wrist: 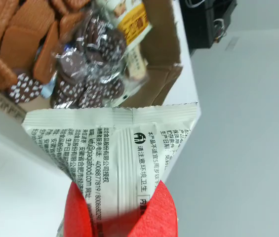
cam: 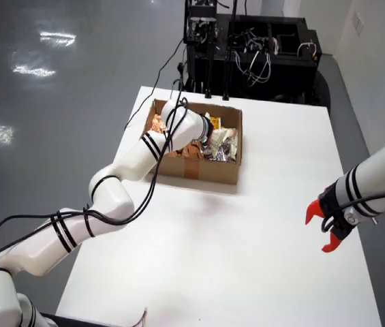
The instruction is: Grasp a snack and put it in the bin.
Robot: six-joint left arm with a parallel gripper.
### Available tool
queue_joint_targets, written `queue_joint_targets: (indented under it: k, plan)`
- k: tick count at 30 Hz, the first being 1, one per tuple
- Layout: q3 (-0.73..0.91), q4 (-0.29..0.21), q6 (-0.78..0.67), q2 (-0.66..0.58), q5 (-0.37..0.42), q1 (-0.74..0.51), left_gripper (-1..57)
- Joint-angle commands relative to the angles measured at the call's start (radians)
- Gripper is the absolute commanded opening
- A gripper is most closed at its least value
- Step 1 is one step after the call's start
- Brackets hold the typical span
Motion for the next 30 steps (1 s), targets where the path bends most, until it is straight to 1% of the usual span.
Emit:
queue_joint_targets:
  k: [1,6,7,9,11,14,17,19,22,26,30]
  plan:
    - [-0.008,-0.002,-0.006,0.0,-0.032,0.033,2.3]
    - [-0.015,-0.005,0.003,0.0,-0.069,0.059,4.8]
    - [-0.016,-0.007,0.008,0.0,-0.077,0.062,7.4]
    - [-0.017,-0.01,0.02,0.0,-0.095,0.064,18.0]
    - [-0.016,-0.011,0.029,0.0,-0.11,0.064,25.9]
    - [-0.017,-0.013,0.027,0.0,-0.125,0.066,32.6]
    - [-0.019,-0.014,0.021,0.0,-0.13,0.068,35.9]
    - [-0.019,-0.014,0.019,0.0,-0.125,0.068,36.1]
    - [-0.019,-0.013,0.023,0.0,-0.107,0.064,34.1]
    - [-0.023,-0.012,0.035,0.0,-0.076,0.05,28.4]
    - [-0.032,-0.011,0.051,0.0,-0.038,0.024,21.3]
